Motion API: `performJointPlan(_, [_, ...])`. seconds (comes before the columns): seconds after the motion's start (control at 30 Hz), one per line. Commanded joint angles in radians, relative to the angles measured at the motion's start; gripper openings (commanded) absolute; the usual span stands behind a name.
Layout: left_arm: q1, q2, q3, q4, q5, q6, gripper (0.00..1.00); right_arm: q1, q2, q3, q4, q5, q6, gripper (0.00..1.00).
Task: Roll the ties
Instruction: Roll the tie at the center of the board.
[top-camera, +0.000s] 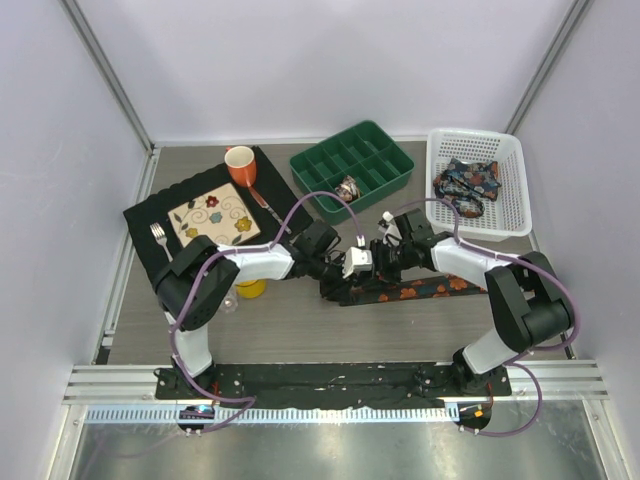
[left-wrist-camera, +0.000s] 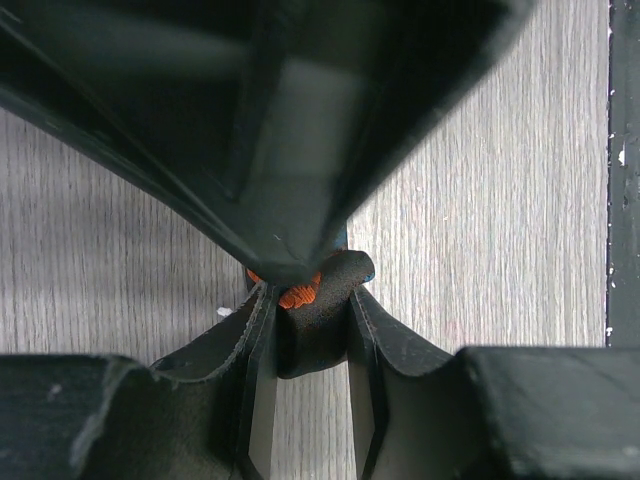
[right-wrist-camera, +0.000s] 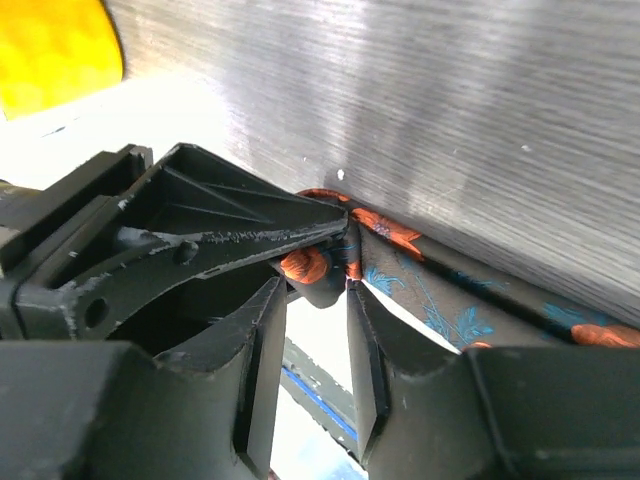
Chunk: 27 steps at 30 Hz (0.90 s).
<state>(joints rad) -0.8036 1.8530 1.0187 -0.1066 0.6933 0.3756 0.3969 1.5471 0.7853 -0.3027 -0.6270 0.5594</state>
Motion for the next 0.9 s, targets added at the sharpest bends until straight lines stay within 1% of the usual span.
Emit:
performJointPlan(0.0, [-0.003, 0.077, -0.026, -0.166, -0.067, 0.025, 0.15, 0.002, -0.004, -0.043, 0.118, -0.074, 0.049, 0.37])
performJointPlan(0.2, [-0.005, 0.086, -0.02, -0.171, -0.063, 0.031, 0.15, 0.008, 0.022, -0.08, 0.241, -0.117, 0.103, 0.37])
performJointPlan(0.33, [-0.005, 0.087, -0.02, -0.171, -0.06, 0.032, 0.15, 0.019, 0.028, -0.077, 0.269, -0.129, 0.114, 0.39])
performJointPlan(0.53, [-0.005, 0.097, -0.014, -0.174, -0.061, 0.039, 0.15, 0.039, 0.057, -0.06, 0.267, -0.123, 0.103, 0.41])
performJointPlan(0.67, [-0.002, 0.103, -0.012, -0.179, -0.063, 0.037, 0.15, 0.053, 0.085, -0.041, 0.212, -0.099, 0.057, 0.4])
performJointPlan(0.73, [0.0, 0.104, -0.011, -0.177, -0.064, 0.036, 0.15, 0.054, 0.082, -0.053, 0.197, -0.085, 0.047, 0.36])
performJointPlan(0.77, [0.0, 0.103, -0.014, -0.177, -0.063, 0.037, 0.15, 0.054, 0.082, -0.055, 0.188, -0.064, 0.039, 0.32])
performJointPlan(0.8, [0.001, 0.103, -0.014, -0.176, -0.061, 0.037, 0.15, 0.054, 0.091, -0.055, 0.166, -0.054, 0.03, 0.24])
performJointPlan(0.87, [0.003, 0.098, -0.017, -0.176, -0.063, 0.039, 0.16, 0.054, 0.103, -0.052, 0.146, -0.036, 0.007, 0.13])
